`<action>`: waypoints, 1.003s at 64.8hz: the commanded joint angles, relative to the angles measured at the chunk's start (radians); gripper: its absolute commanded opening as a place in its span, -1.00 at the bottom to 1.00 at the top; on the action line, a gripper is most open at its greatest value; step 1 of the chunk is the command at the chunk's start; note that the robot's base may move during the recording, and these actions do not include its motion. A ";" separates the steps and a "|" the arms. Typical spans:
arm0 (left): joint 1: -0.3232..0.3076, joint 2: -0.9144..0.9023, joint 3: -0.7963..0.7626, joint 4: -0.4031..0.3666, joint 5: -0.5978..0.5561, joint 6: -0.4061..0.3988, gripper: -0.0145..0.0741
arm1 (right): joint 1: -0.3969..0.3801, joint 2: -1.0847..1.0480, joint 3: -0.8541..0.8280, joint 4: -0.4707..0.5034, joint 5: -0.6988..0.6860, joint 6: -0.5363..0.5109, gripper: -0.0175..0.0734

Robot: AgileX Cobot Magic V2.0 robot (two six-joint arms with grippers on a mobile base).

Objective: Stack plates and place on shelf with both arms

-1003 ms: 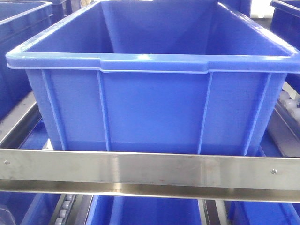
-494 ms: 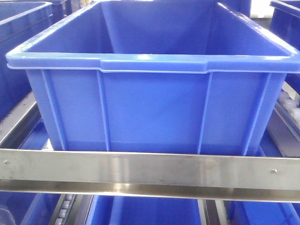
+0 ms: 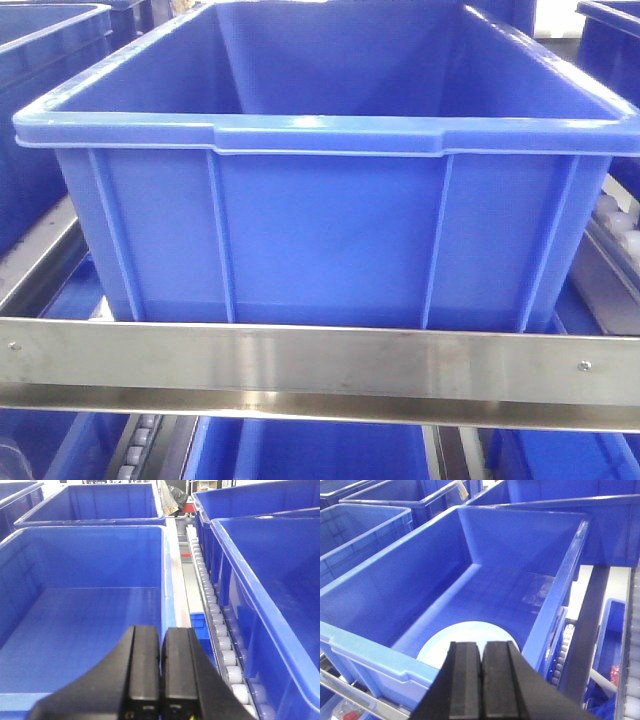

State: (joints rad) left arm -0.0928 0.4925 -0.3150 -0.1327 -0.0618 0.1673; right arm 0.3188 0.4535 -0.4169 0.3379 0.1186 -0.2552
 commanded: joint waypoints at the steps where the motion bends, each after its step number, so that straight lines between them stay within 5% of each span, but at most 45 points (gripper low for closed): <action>1: 0.000 0.007 -0.033 -0.002 -0.082 -0.004 -0.49 | -0.050 -0.034 -0.008 -0.007 -0.052 -0.006 -0.49; 17: 0.000 0.007 -0.033 -0.002 -0.082 -0.004 -0.49 | -0.219 -0.200 0.114 -0.007 -0.044 -0.006 -0.49; 32: 0.000 0.007 -0.033 -0.002 -0.082 -0.004 -0.49 | -0.302 -0.348 0.245 -0.007 -0.047 -0.006 -0.49; 65: 0.000 0.007 -0.031 -0.002 -0.085 -0.004 -0.49 | -0.344 -0.484 0.437 0.013 -0.077 -0.006 -0.49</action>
State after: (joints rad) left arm -0.0928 0.4925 -0.3150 -0.1327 -0.0618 0.1673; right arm -0.0196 -0.0106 0.0277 0.3416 0.1449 -0.2552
